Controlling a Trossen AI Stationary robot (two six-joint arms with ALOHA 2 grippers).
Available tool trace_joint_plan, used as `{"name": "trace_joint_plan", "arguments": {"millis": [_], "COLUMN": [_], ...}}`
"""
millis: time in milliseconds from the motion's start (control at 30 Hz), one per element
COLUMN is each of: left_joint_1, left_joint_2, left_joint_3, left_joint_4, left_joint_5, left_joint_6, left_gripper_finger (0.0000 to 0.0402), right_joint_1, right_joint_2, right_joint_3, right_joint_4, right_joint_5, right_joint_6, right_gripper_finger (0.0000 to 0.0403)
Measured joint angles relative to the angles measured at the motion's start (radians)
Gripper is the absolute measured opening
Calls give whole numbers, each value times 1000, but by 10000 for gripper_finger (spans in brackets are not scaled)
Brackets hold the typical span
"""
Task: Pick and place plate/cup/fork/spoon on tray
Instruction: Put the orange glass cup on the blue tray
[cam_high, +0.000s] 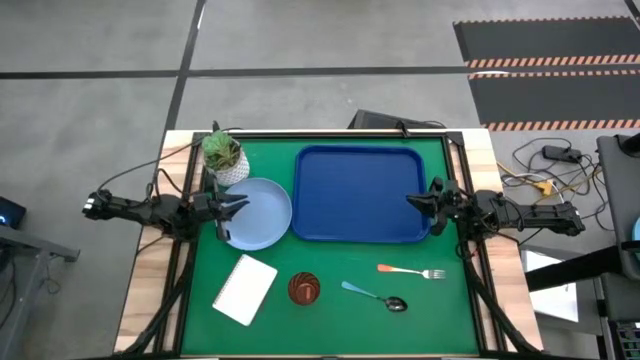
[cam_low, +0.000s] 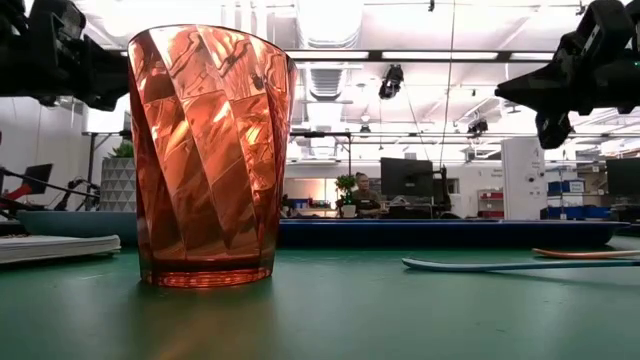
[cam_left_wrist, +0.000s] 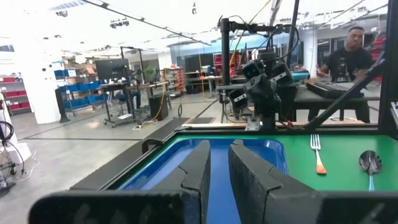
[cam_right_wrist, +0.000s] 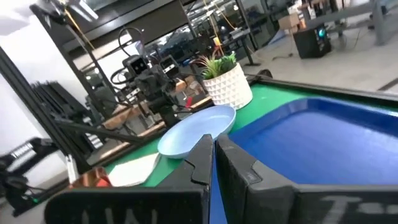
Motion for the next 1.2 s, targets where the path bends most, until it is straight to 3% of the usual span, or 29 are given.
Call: {"name": "trace_joint_plan", "arguments": {"millis": [867,1000,1200], "left_joint_1": [0,0,1], "left_joint_2": [23,31,39], "left_joint_3": [0,0,0], "left_joint_4": [64,172,314], "left_joint_5": [6,7,7], "left_joint_6": [43,127,132], "left_gripper_finger": [40,40,40], "right_joint_1": [0,0,0], "right_joint_2": [0,0,0], "right_joint_3": [0,0,0], "right_joint_4": [1,2,-6], "right_joint_5": [3,8,55], "right_joint_6": [1,1,2], "right_gripper_finger": [9,9,9]}}
